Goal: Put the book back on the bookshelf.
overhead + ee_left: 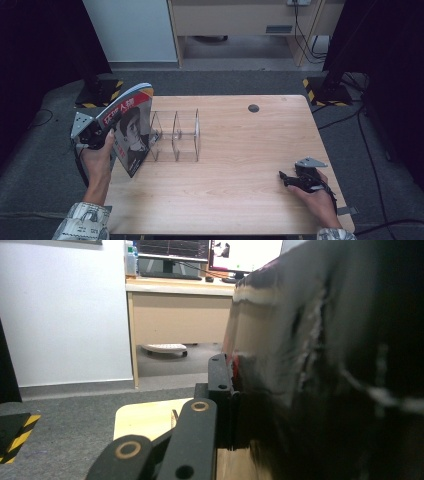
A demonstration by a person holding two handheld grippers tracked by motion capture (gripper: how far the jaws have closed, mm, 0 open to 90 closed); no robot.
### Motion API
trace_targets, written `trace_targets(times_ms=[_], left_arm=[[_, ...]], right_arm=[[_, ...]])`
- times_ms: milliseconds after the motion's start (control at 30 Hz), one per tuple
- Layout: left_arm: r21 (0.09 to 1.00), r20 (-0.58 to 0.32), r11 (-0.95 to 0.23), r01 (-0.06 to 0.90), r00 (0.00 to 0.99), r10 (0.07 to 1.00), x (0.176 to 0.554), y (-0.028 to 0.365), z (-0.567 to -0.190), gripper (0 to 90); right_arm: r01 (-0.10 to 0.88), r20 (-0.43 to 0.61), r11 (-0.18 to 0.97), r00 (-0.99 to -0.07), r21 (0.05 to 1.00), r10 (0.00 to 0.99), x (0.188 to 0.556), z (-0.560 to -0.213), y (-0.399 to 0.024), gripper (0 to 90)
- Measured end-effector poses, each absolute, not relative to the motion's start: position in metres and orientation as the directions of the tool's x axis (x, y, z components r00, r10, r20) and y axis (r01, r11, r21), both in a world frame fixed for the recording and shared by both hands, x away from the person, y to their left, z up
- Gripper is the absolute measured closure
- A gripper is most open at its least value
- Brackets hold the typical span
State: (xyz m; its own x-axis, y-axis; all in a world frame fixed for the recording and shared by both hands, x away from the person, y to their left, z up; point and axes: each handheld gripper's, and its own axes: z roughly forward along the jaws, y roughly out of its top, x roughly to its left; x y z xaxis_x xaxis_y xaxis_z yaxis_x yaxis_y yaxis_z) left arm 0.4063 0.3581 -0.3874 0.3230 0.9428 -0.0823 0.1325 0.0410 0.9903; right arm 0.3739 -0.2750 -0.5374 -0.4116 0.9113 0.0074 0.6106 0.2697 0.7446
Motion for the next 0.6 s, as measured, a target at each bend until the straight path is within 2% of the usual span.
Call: trace_targets(times_ms=[300,600], left_arm=[[0.989,-0.083,0.039,0.141,0.322,0.943,0.4054,0.3584,-0.3889,81.9],[0.989,-0.081,0.035,0.145,0.325,0.942,0.4053,0.3576,-0.3898,75.4]], right_arm=[[0.610,0.006,0.271,-0.412,0.745,0.911,0.3738,-0.5374,-0.2750,27.5],[0.610,0.007,0.270,-0.412,0.745,0.911,0.3737,-0.5374,-0.2749,27.5]])
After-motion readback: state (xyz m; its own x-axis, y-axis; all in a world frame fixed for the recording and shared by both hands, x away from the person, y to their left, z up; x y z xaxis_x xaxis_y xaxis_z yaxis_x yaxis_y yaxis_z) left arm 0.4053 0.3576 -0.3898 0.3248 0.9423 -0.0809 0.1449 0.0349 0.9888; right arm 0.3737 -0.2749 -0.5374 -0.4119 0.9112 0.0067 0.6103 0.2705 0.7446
